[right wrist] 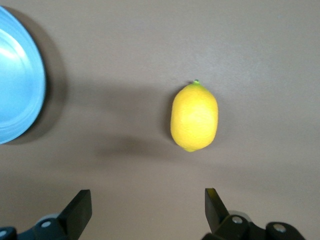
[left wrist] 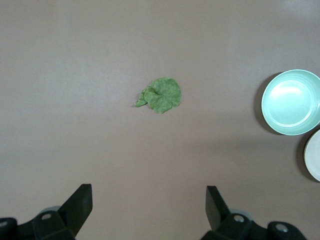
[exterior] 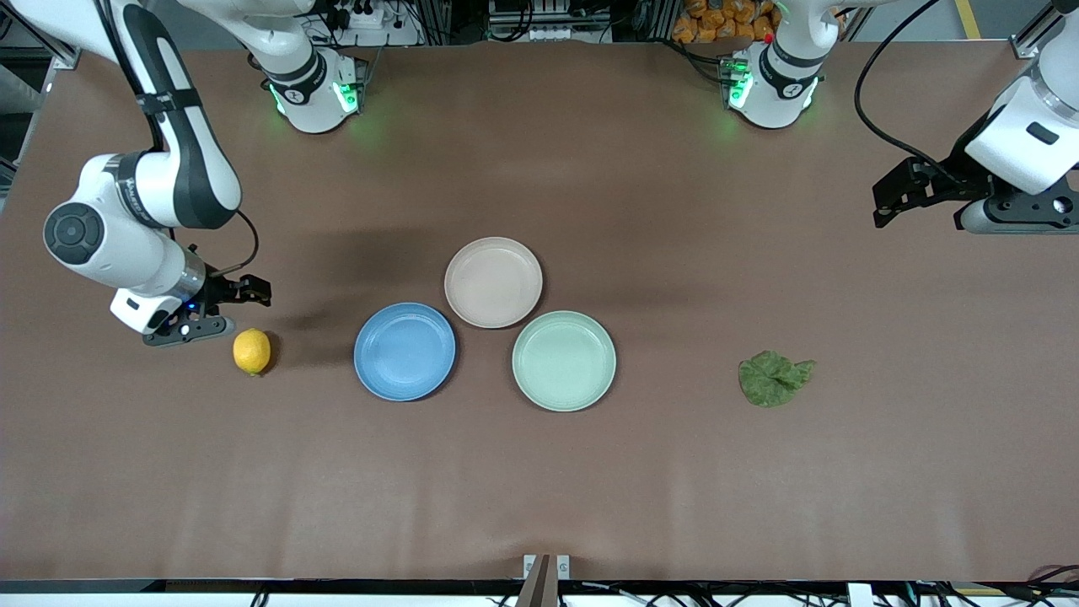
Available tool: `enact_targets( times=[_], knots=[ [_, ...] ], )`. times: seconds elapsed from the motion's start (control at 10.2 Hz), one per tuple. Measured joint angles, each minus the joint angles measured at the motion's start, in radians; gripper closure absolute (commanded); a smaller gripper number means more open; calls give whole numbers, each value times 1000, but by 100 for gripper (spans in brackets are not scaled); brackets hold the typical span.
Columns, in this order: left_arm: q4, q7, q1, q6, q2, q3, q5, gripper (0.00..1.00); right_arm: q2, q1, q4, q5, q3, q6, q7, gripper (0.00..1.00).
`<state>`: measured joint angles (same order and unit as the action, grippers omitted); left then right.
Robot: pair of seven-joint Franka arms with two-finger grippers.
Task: Pick lemon and lettuce from blue and beige plates
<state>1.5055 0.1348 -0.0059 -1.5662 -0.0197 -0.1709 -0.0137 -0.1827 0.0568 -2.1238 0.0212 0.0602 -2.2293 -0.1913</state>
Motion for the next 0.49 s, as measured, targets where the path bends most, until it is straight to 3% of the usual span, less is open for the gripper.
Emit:
enact_targets(
  times=[0.49],
  knots=[
    [0,-3,14,22,0,2,0,0,60,-15,-10,0,-3,25,0,0]
  ],
)
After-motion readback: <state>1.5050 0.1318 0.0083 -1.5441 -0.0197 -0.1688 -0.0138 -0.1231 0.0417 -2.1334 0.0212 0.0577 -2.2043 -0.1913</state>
